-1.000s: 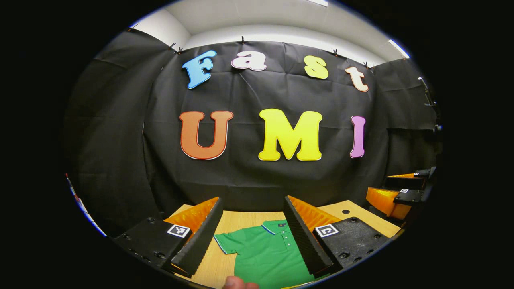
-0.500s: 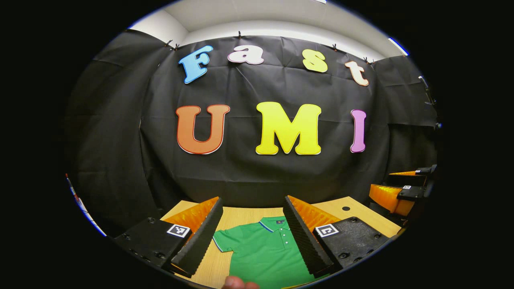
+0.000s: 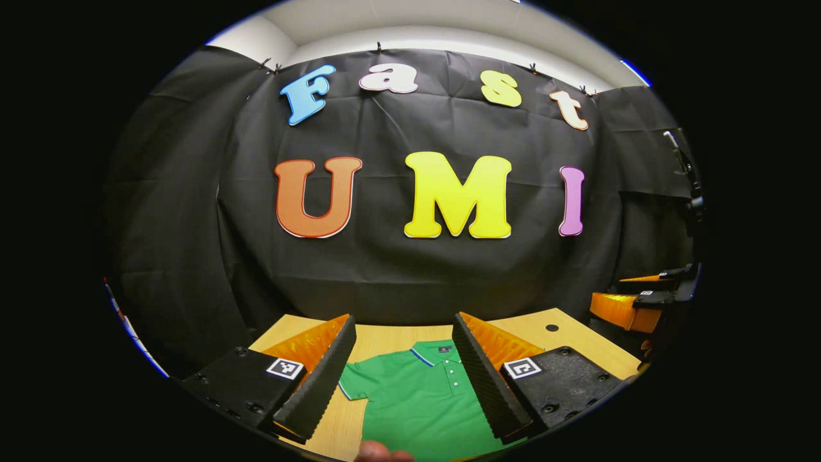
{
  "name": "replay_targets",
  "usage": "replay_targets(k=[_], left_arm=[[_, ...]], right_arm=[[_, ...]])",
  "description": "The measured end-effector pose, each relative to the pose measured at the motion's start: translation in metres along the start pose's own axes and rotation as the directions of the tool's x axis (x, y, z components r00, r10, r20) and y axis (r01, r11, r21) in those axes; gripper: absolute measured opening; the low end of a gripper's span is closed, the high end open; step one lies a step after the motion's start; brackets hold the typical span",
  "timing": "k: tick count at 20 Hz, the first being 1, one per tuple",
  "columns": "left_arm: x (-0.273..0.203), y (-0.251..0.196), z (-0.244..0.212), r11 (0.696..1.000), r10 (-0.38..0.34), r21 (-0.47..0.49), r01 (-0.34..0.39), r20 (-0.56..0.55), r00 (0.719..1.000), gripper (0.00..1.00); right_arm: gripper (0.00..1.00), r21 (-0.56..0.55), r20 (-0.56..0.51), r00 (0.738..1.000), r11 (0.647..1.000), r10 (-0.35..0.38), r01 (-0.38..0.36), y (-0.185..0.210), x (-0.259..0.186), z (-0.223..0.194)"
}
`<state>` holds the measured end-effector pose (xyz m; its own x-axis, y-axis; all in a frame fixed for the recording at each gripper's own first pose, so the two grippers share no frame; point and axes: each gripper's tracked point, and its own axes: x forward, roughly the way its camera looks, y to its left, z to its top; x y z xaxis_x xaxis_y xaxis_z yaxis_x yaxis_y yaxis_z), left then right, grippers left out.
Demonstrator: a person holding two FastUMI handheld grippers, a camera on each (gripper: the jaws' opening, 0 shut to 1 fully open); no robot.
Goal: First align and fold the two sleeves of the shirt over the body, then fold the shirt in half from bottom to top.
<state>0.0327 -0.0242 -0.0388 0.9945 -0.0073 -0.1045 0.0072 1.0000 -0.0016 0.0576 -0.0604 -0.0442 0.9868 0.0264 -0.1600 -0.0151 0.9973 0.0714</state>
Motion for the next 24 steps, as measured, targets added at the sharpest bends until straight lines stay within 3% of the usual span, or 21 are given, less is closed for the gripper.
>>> replay_targets(k=[7,13,15,20,24], left_arm=[[0.004,0.001,-0.019,1.0,0.01,0.0,-0.01,-0.048,0.999,0.98],[0.01,0.003,-0.028,0.999,0.033,0.007,-0.032,-0.086,0.996,0.98],[0.012,0.002,-0.031,1.0,0.029,0.007,-0.028,-0.097,0.995,0.98],[0.014,0.009,-0.059,0.998,0.058,0.001,-0.059,-0.177,0.983,0.98],[0.012,0.018,-0.087,0.995,0.094,-0.009,-0.1,-0.246,0.965,0.98]], right_arm=[[0.92,0.053,-0.183,0.982,0.997,-0.052,0.063,-0.049,0.05,-0.046],[0.91,0.091,-0.273,0.961,0.992,-0.054,0.082,-0.071,0.088,-0.078],[0.92,0.131,-0.336,0.94,0.986,-0.054,0.103,-0.08,0.105,-0.1],[0.93,0.159,-0.52,0.852,0.974,-0.057,0.163,-0.1,0.164,-0.178],[0.93,0.111,-0.573,0.815,0.978,-0.082,0.176,-0.106,0.204,-0.214]])
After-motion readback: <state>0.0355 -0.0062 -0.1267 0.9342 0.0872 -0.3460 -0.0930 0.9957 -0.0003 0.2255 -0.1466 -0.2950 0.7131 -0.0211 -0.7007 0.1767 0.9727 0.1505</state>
